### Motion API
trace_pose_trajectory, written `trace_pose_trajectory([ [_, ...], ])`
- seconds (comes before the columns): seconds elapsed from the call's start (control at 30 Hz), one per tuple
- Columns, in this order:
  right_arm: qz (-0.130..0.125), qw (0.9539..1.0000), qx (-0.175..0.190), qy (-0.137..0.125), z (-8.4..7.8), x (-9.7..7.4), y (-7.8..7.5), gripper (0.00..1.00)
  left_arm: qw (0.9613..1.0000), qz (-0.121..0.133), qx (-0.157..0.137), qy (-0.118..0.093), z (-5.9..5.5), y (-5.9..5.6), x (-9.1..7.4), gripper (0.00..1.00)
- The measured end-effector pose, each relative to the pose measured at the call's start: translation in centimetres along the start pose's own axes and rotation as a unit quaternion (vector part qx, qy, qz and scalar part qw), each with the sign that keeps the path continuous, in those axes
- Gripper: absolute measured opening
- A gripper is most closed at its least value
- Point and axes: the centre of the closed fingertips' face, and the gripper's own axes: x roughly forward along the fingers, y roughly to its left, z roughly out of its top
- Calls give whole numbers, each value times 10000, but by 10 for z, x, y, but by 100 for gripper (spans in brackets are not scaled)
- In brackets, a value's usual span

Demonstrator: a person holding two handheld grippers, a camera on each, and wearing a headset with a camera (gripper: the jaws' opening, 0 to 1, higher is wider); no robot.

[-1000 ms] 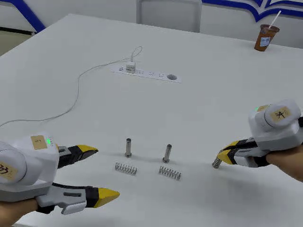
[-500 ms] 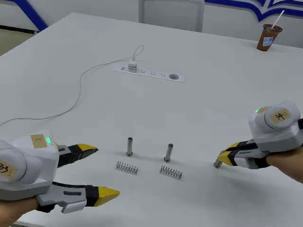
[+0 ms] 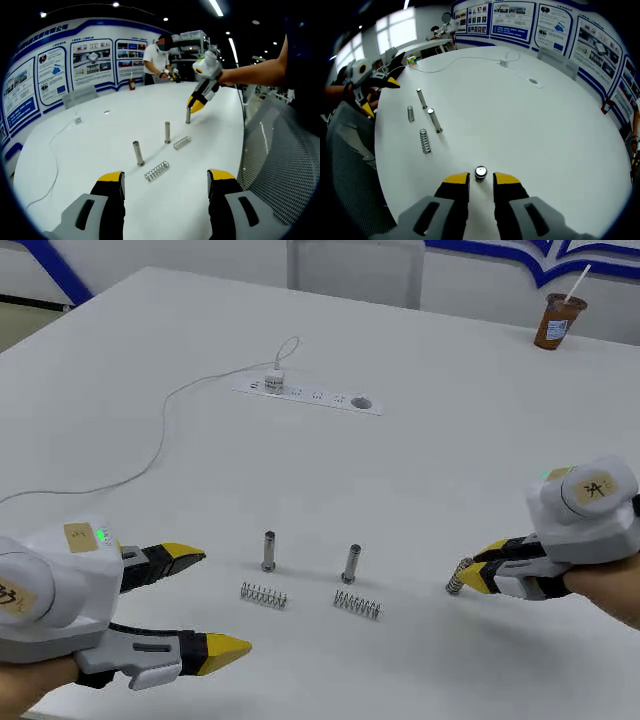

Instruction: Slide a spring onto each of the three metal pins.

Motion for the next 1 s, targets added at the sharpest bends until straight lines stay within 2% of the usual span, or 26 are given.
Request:
trace_pose_trajectory([
  [0.27,16,10000,20,52,-10,-5,7,20,10000,-34,7,-4,0,0,1,69],
  [0.57,108,9999,-22,77,-17,-7,26,20,10000,-83,39,-16,2,-2,3,69],
  [1.0,309,9991,-299,6,2,-4,49,20,10000,-74,47,-35,3,-3,2,68],
])
